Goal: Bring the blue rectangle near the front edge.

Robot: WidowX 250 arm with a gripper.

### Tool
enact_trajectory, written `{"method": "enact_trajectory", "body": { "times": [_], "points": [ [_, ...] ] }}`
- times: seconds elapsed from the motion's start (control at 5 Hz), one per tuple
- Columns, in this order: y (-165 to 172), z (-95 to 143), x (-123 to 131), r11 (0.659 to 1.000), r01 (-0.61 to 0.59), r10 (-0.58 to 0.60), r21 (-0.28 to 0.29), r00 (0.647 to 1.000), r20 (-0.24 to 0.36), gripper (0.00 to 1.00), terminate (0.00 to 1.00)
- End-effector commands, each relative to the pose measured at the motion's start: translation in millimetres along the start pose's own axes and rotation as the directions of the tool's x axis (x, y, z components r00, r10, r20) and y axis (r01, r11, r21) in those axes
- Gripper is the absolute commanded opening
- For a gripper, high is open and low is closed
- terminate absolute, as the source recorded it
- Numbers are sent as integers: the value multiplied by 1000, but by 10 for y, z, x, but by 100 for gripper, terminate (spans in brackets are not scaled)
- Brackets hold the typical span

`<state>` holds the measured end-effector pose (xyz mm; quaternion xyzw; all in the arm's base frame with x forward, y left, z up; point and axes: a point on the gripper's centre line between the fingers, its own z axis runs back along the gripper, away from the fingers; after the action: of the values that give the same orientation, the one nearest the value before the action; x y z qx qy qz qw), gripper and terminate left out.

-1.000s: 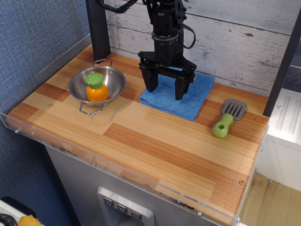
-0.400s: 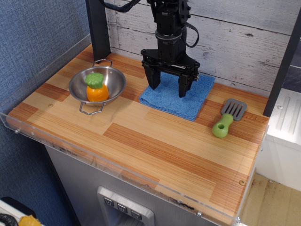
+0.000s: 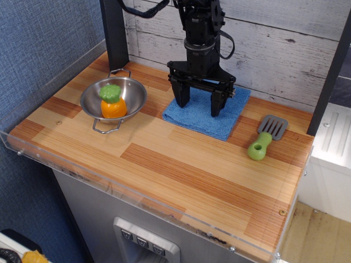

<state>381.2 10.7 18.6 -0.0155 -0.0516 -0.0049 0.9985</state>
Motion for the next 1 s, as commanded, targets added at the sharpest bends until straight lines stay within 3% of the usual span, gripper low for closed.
{"method": "enact_trajectory", "body": {
  "times": [0.0,0.2,0.8],
  "points": [
    [-22,-53,63,1000,21,-21,-18,1000,-2,100,0],
    [-35,-176,-18,999,32,-32,-1,998,-53,100,0],
    [7,-170,-127,1000,21,-20,8,997,-79,100,0]
  ]
}}
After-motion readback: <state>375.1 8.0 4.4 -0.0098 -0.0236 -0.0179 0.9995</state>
